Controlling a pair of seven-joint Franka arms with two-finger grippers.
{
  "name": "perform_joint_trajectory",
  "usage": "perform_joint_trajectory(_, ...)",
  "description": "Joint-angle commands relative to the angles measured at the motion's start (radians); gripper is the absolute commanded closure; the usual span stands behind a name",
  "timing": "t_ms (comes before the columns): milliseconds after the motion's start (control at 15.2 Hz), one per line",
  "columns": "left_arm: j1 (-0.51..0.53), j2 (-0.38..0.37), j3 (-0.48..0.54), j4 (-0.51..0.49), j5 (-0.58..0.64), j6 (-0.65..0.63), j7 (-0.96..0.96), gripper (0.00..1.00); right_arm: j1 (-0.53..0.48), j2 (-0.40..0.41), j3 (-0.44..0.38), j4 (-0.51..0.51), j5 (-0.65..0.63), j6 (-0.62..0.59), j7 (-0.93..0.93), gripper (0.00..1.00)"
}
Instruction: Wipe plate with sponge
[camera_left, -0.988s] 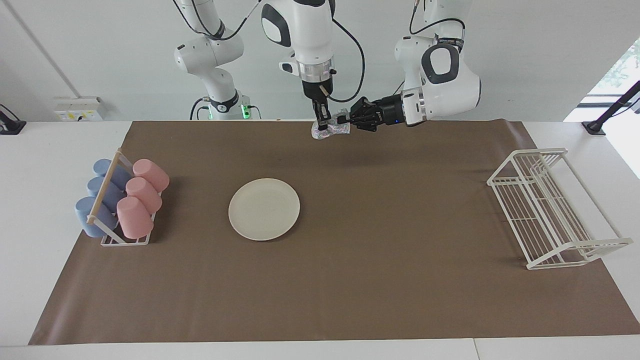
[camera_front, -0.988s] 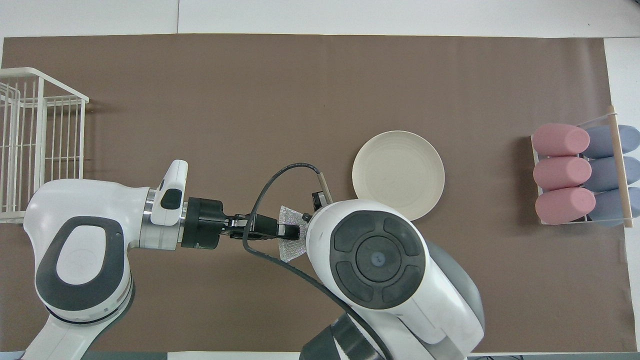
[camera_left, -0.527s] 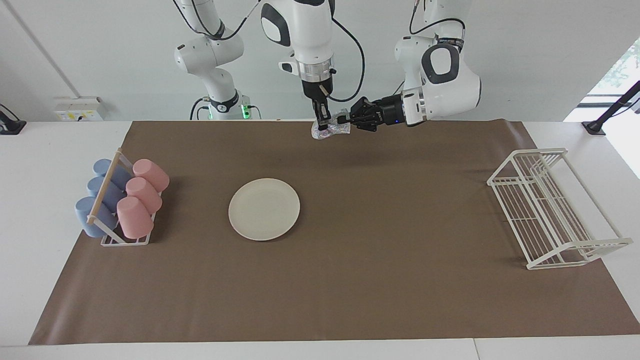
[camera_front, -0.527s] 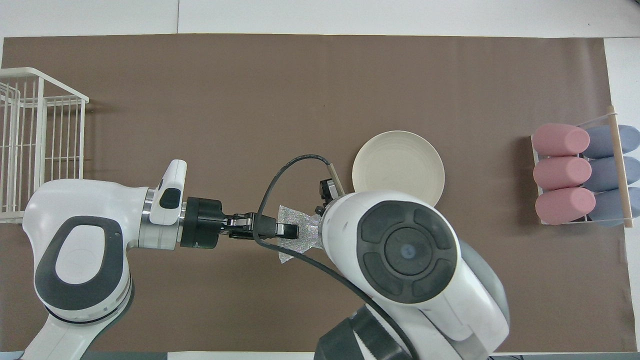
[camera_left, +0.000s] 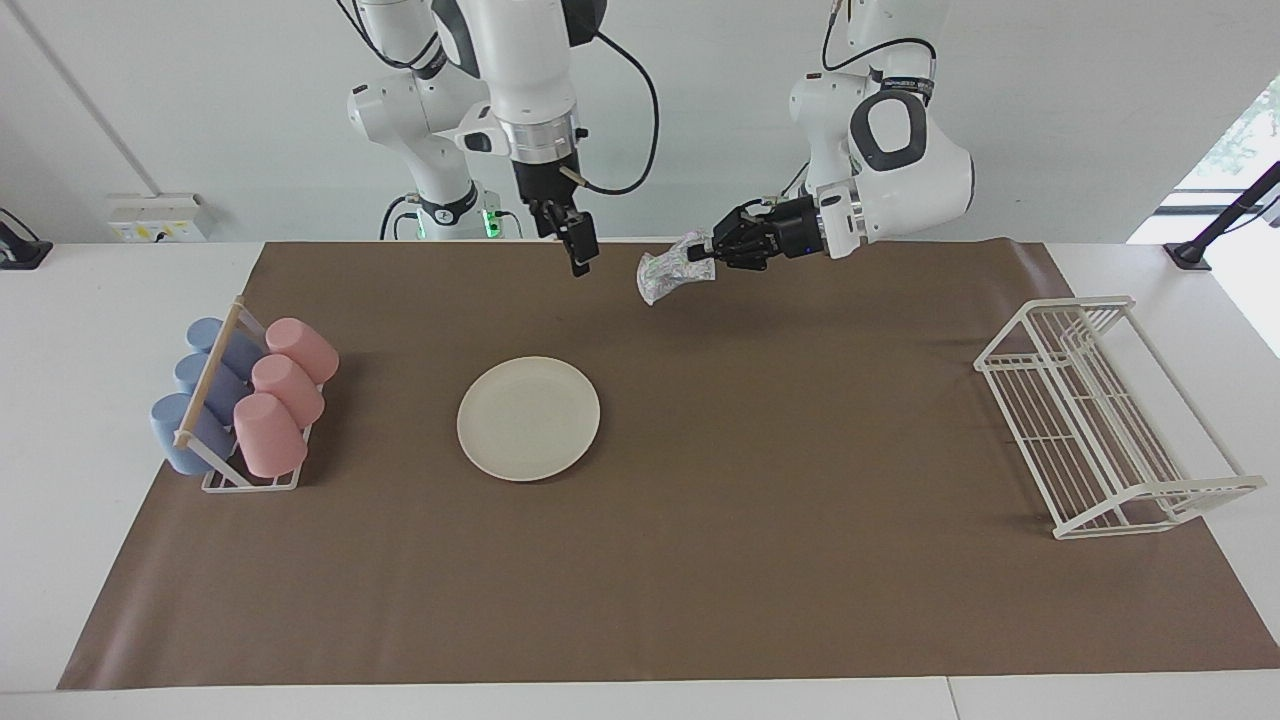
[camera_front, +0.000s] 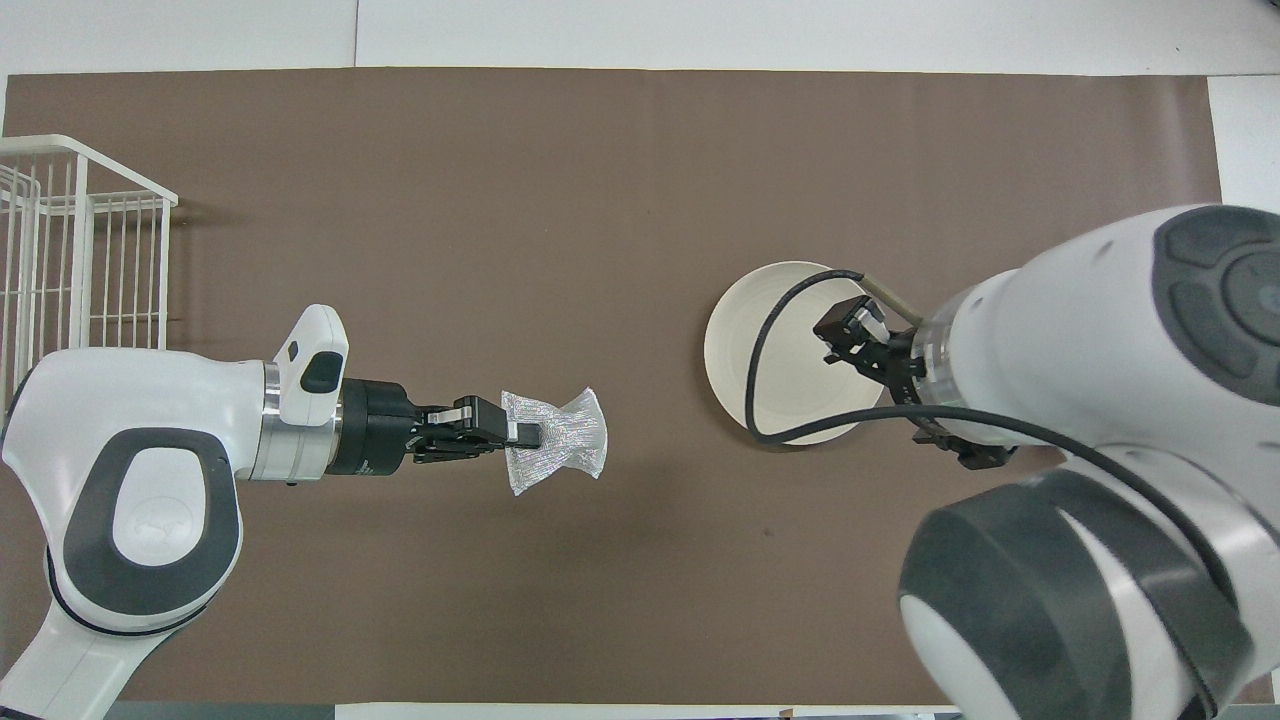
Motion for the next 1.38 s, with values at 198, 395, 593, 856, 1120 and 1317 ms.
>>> perform_joint_trajectory(198, 0.044, 0.058, -0.003, 0.108, 0.377, -0.037, -0.237, 1.0, -0.177, -0.006, 0.011, -0.01, -0.008, -0.002, -0.555, 0.0)
perform_joint_trajectory(395, 0.046, 0.115, -0.001, 0.236, 0.624, -0.127, -0.389, 1.0, -0.179, -0.007, 0.01, -0.01, -0.008, -0.01, -0.72, 0.0)
perform_joint_trajectory(593, 0.085, 0.181, 0.003, 0.391, 0.752, -0.284, -0.431, 1.0, -0.206, -0.004, 0.01, -0.01, -0.004, 0.001, -0.839, 0.0)
perform_joint_trajectory(856, 0.078, 0.261, 0.003, 0.559, 0.979, -0.43, -0.491, 1.0, -0.249, 0.007, -0.012, 0.002, -0.005, -0.007, -1.034, 0.0)
perform_joint_trajectory(1120, 0.07, 0.327, 0.003, 0.666, 1.191, -0.563, -0.493, 1.0, -0.252, 0.049, -0.016, 0.072, -0.019, -0.008, -1.095, 0.0)
perform_joint_trajectory(1317, 0.069, 0.365, -0.006, 0.714, 1.37, -0.643, -0.493, 1.0, -0.252, 0.051, -0.025, 0.074, -0.051, -0.008, -1.126, 0.0)
